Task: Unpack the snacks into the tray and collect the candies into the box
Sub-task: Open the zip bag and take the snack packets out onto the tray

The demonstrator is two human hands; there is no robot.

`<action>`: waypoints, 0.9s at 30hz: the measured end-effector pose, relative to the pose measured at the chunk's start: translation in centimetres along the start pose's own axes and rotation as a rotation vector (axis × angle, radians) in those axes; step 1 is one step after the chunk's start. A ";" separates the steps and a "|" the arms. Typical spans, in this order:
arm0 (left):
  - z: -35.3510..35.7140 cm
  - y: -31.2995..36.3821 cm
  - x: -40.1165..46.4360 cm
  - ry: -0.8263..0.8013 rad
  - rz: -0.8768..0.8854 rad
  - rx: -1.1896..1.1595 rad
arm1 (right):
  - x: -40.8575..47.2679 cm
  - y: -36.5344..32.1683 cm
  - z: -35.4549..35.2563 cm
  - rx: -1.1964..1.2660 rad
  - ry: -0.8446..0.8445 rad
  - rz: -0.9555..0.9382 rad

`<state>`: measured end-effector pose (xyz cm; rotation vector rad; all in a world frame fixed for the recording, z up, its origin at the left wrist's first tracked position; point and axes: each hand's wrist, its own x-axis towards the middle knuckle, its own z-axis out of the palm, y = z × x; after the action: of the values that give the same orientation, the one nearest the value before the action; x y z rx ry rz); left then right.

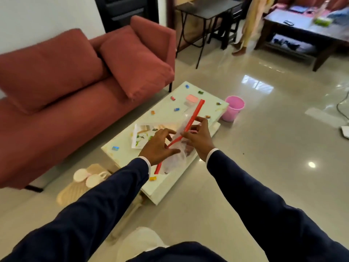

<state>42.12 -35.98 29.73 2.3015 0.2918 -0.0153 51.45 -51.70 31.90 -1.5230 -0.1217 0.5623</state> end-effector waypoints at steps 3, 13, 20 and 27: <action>1.6 2.3 3.8 0.059 -0.003 0.008 | 2.0 -1.0 -4.2 0.074 0.083 0.024; 5.0 4.3 17.0 0.134 0.106 0.100 | 11.4 -0.5 -13.9 -0.867 0.234 -0.277; 4.8 5.2 25.2 0.067 0.152 0.180 | 20.6 -3.3 -13.8 -1.410 -0.193 -0.524; 1.0 4.6 32.1 0.311 0.125 0.244 | 30.6 -6.9 -14.6 -0.947 -0.425 -0.109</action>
<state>74.46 -33.16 29.08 2.5600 0.3170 0.3932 85.98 -51.79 29.31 -2.2584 -0.8958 0.7882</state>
